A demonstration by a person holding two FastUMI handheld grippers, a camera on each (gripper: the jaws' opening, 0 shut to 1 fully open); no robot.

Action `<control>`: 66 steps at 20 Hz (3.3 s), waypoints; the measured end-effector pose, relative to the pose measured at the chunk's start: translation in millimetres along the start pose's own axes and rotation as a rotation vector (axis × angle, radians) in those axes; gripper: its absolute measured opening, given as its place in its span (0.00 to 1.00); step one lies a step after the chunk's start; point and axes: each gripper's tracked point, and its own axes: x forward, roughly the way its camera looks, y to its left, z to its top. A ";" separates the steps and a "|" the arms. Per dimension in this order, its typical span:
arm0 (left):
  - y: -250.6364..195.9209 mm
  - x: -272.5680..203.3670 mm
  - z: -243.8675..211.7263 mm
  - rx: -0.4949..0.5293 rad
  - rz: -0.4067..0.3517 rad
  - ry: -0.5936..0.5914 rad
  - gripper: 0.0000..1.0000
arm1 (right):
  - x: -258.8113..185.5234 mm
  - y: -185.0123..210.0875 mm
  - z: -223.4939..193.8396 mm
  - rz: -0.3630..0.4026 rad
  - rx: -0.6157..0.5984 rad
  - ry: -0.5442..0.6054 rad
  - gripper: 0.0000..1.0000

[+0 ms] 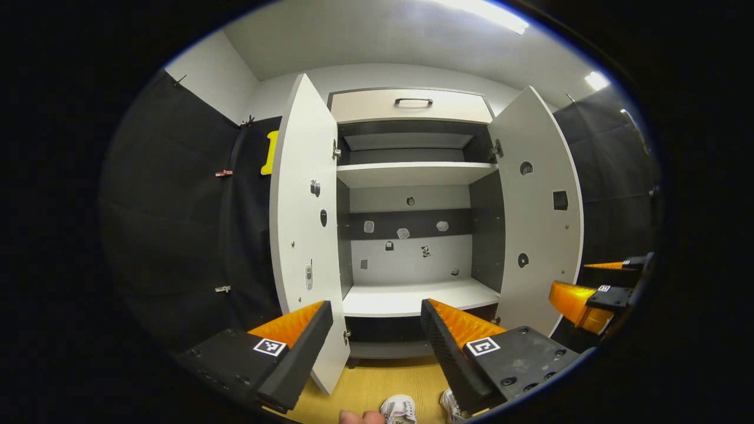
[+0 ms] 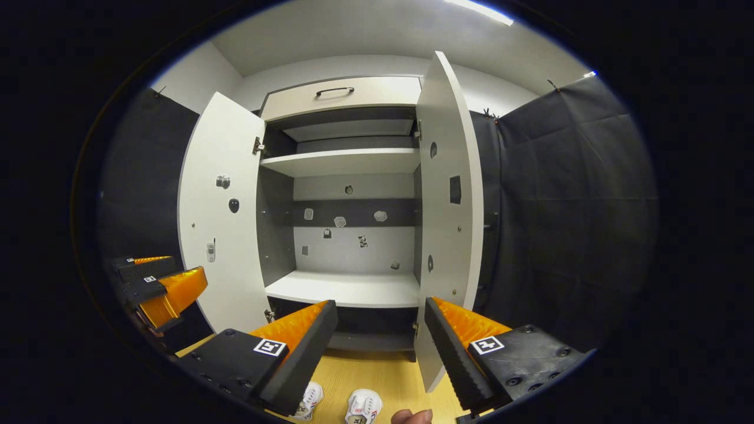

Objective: Grab one shoe with the right hand and put it into the shoe cabinet, grab the other shoe with the left hand and put it into the shoe cabinet; then close the right door with the right hand and the left door with the left hand.

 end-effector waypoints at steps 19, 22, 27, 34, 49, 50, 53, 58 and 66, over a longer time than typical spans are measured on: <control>31.7 -23.9 -38.1 0.005 0.061 0.057 0.95 | -55.6 59.7 -313.4 0.147 0.141 0.627 0.96; 39.0 -28.1 -42.7 0.016 0.080 0.067 0.95 | -59.1 60.2 -360.4 0.129 0.168 0.739 0.91; 51.5 -33.3 -56.8 0.027 0.114 0.088 0.95 | -50.3 57.1 -421.9 0.073 0.166 0.825 0.73; 61.9 -41.4 -60.9 0.010 0.137 0.049 0.95 | -9.6 51.7 -461.3 0.002 0.137 0.758 0.59; 69.8 -23.4 -94.2 0.046 0.129 0.116 0.95 | 56.9 49.6 -477.7 0.027 0.128 0.670 0.06; 69.4 -20.8 -94.7 0.037 0.124 0.117 0.95 | 57.5 46.0 -472.1 0.033 0.121 0.666 0.05; 67.0 -14.5 -94.5 0.011 0.111 0.119 0.95 | 51.8 44.8 -449.0 0.066 0.111 0.663 0.05; 65.1 -2.7 -88.7 0.002 0.100 0.116 0.95 | 50.4 52.1 -368.7 0.130 0.154 0.588 0.05; 45.6 9.2 -87.7 0.017 0.027 0.130 0.95 | 74.2 83.4 -199.5 0.198 0.156 0.449 0.05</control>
